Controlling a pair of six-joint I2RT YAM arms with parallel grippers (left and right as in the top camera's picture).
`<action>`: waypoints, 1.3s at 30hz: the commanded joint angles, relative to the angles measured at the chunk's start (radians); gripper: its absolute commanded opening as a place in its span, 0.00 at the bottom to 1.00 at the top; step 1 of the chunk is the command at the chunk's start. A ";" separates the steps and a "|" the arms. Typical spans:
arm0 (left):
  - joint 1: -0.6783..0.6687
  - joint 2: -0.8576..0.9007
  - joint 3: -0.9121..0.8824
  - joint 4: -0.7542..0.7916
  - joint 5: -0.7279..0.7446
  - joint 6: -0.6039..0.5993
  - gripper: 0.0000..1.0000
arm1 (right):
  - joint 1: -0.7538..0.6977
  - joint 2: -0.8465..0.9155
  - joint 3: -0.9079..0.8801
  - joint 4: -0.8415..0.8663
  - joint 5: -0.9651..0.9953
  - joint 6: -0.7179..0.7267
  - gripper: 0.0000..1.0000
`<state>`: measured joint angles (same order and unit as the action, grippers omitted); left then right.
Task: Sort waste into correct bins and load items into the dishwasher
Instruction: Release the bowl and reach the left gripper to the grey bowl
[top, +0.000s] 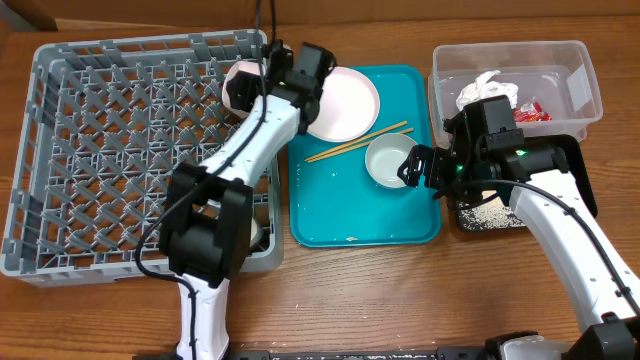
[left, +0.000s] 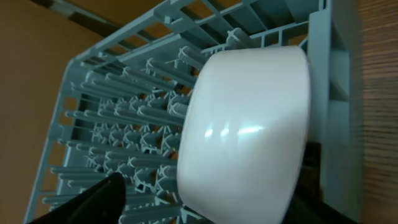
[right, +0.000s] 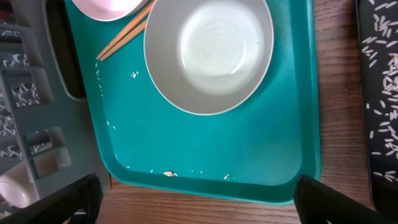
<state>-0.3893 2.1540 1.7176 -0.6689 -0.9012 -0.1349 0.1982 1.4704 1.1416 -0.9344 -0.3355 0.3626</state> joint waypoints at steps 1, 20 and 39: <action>-0.019 0.006 0.022 -0.050 0.283 -0.030 0.82 | 0.005 -0.017 0.025 0.005 0.006 -0.004 1.00; -0.041 -0.056 0.235 -0.370 1.025 -0.182 0.74 | 0.005 -0.017 0.025 0.005 0.006 -0.004 1.00; -0.208 0.146 0.234 -0.299 0.902 -0.417 0.57 | 0.005 -0.017 0.025 0.005 0.006 -0.004 1.00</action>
<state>-0.5941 2.2517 1.9545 -0.9710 0.0216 -0.5022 0.1982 1.4704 1.1416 -0.9348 -0.3355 0.3622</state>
